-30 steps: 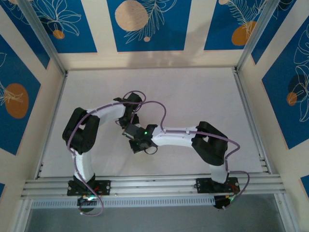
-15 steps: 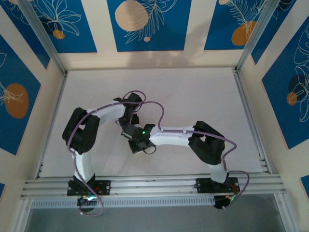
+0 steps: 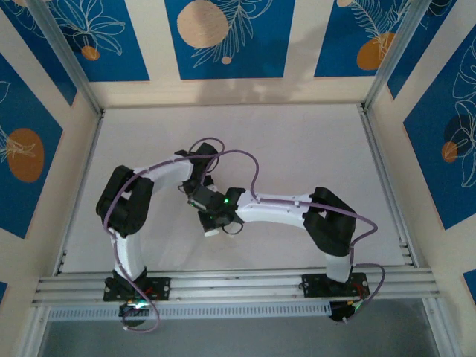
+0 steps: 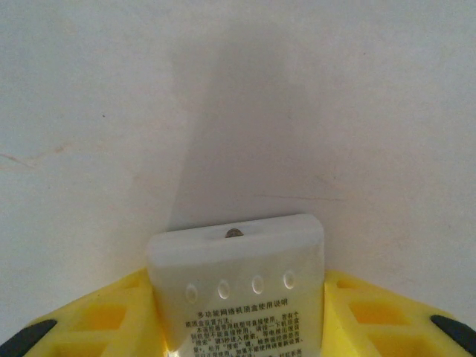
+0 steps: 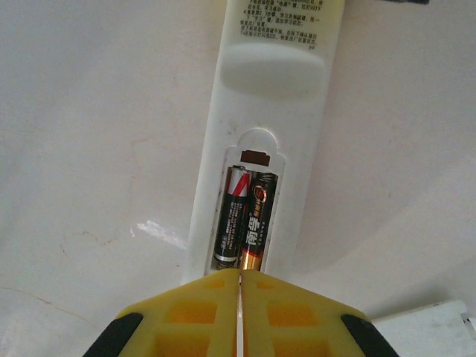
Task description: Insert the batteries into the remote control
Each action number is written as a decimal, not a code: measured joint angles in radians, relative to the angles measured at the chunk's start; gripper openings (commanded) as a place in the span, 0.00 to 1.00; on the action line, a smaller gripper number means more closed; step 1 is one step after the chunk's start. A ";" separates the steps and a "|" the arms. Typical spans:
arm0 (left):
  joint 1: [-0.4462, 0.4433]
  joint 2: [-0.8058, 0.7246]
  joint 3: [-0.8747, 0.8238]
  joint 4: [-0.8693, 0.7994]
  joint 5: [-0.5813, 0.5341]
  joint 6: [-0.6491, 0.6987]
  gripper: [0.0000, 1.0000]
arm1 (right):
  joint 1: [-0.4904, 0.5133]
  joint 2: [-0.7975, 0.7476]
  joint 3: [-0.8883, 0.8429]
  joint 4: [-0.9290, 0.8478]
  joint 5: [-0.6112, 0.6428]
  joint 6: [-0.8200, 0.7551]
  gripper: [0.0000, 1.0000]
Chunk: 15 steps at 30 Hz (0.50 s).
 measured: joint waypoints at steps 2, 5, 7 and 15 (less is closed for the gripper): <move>0.000 0.000 0.000 0.000 0.000 0.000 0.41 | 0.000 0.010 0.000 0.015 0.000 0.000 0.10; 0.000 0.000 0.000 0.000 0.002 0.000 0.43 | 0.000 0.039 0.000 0.038 0.003 0.001 0.10; 0.000 0.000 0.000 0.000 0.004 0.000 0.44 | -0.001 0.062 0.000 0.051 0.003 0.003 0.10; 0.000 0.000 0.000 0.001 0.004 0.000 0.52 | -0.005 0.095 0.000 0.075 -0.002 0.003 0.10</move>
